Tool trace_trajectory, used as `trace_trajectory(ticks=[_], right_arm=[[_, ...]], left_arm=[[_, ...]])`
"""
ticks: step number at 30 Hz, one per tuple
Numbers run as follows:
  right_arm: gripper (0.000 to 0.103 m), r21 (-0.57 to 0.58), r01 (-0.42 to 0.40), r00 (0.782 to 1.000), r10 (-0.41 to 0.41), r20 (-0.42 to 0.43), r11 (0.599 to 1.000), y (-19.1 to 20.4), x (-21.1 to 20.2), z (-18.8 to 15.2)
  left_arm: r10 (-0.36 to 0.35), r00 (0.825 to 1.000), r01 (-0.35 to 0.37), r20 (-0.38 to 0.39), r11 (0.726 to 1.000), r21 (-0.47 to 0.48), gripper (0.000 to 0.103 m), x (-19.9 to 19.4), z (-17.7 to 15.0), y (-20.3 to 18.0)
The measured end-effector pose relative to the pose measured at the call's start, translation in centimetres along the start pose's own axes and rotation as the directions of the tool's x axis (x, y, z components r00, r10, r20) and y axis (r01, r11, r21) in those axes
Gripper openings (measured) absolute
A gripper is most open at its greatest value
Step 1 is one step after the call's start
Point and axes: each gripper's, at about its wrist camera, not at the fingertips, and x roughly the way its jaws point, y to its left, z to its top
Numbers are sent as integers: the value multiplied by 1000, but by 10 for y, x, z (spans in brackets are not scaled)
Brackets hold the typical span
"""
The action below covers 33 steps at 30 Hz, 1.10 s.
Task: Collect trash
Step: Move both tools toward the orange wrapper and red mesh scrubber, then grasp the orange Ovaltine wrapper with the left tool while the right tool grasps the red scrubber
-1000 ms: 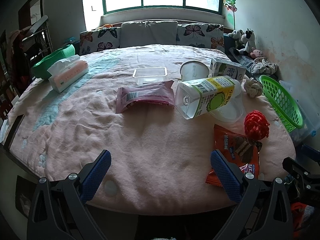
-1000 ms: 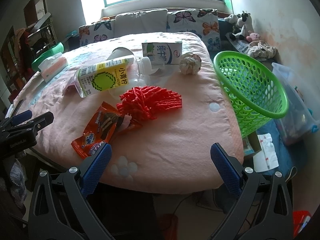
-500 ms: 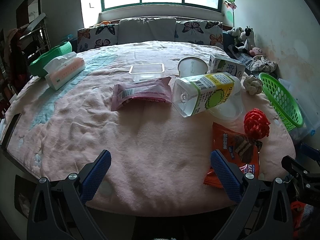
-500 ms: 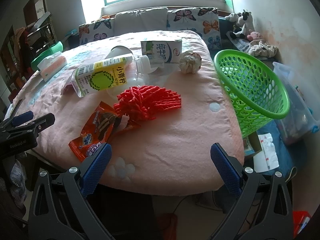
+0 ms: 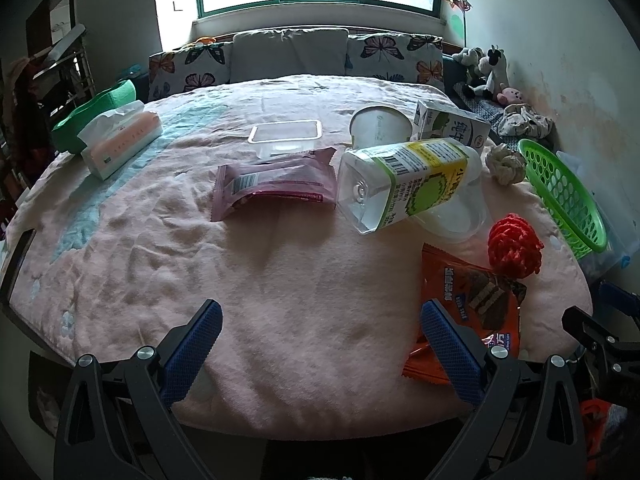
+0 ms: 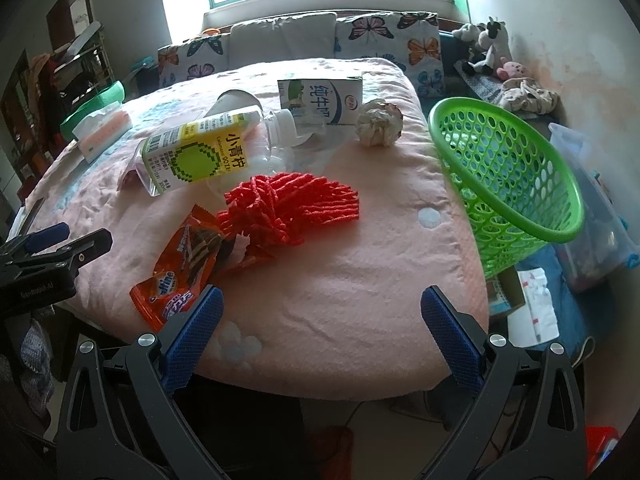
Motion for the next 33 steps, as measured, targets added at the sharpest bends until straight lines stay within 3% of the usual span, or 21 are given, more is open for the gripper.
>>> trace_trajectory(ticks=[12,20,23,28,33], right_arm=[[98,-3,3,1000,-3,-1,1000,-12,5,7],[98,6,6,1000,-6,10,1000,-25,6,11],[98,10,10,1000,-10,8,1000,-32,7,11],[98,22,8,1000,-9,7,1000,-40,7,11],[98,20,3,1000,-3,9,1000,-44,6,12]], left_arm=[[-31,999,32,-35,999,28,97,11,3,-11],[-121,988,127,-92,990,54,97,19,2,-30],[-173,979,181,-111,981,73,97,21,2,-41],[-276,946,296,-172,950,102,97,30,3,-63],[-299,926,332,-232,936,118,97,46,3,-77]])
